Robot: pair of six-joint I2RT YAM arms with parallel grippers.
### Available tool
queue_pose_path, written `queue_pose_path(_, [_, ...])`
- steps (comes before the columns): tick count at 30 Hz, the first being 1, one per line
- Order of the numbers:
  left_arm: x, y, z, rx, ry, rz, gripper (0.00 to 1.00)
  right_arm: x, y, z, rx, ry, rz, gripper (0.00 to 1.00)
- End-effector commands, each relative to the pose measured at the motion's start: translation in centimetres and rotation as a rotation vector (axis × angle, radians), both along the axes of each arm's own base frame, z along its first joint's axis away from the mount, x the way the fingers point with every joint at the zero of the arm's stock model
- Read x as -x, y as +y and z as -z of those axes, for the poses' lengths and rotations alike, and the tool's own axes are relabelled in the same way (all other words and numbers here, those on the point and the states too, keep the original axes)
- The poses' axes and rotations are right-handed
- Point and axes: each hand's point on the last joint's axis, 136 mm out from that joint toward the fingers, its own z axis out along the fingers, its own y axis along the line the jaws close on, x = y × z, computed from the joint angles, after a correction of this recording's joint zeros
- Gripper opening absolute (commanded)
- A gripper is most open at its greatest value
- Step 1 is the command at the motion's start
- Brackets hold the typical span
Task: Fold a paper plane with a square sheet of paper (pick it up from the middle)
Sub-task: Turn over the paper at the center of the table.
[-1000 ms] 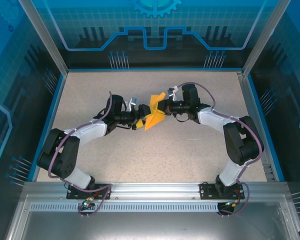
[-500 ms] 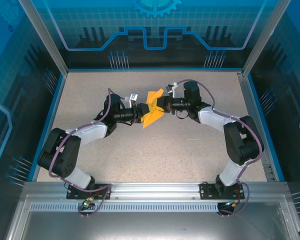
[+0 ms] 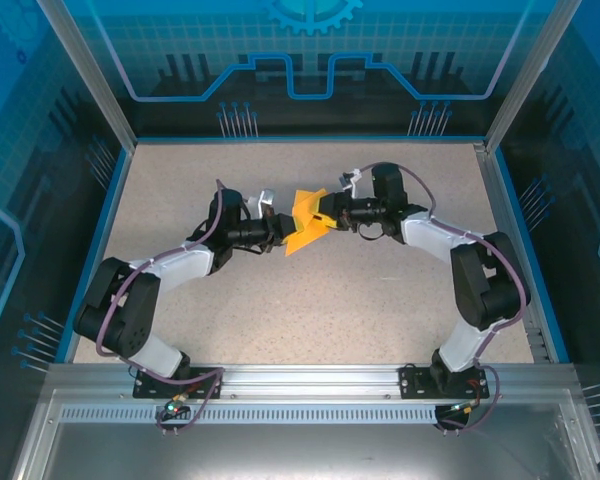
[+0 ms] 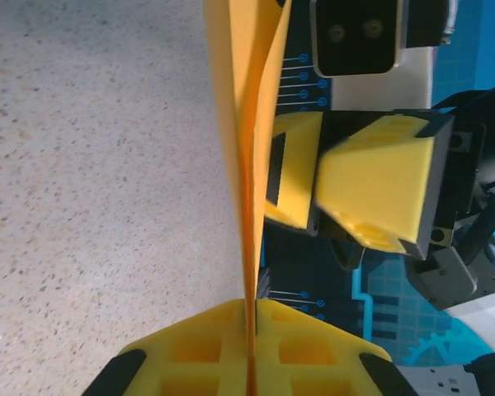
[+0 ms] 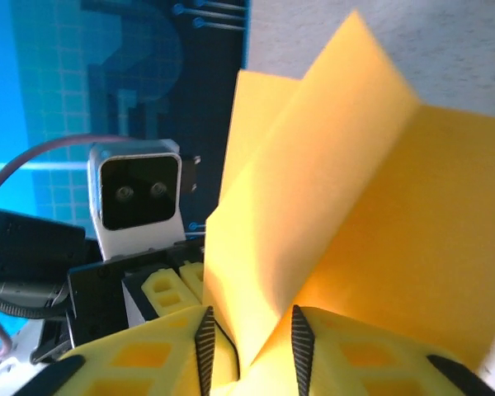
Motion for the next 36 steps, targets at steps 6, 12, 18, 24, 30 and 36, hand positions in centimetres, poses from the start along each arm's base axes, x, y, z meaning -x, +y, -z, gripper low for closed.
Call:
queue_pose_path(6, [0.0, 4.0, 1.9, -0.524, -0.023, -0.063, 0.05, 0.4, -6.4, -0.3, 0.331, -0.114, 0.175, 0.69])
queue_pose_path(12, [-0.2, 9.4, 2.7, -1.234, -0.069, -0.131, 0.04, 0.9, -9.5, 0.2, 0.483, -0.158, 0.285, 0.8])
queue_pose_path(18, [-1.3, 11.9, 2.2, -1.607, -0.103, -0.173, 0.03, 1.4, -11.5, 0.9, 0.556, -0.149, 0.359, 0.85])
queue_pose_path(24, [-2.0, 10.6, 4.6, -1.743, -0.085, -0.133, 0.05, 1.9, -12.7, 2.3, 0.608, -0.114, 0.404, 0.89])
queue_pose_path(30, [-2.6, 8.4, 8.6, -1.718, -0.048, -0.072, 0.09, 2.3, -13.3, 3.3, 0.634, -0.082, 0.412, 0.89])
queue_pose_path(36, [-1.9, 3.9, 11.0, -1.434, 0.007, 0.02, 0.31, 2.4, -13.7, 3.6, 0.653, -0.062, 0.425, 0.89])
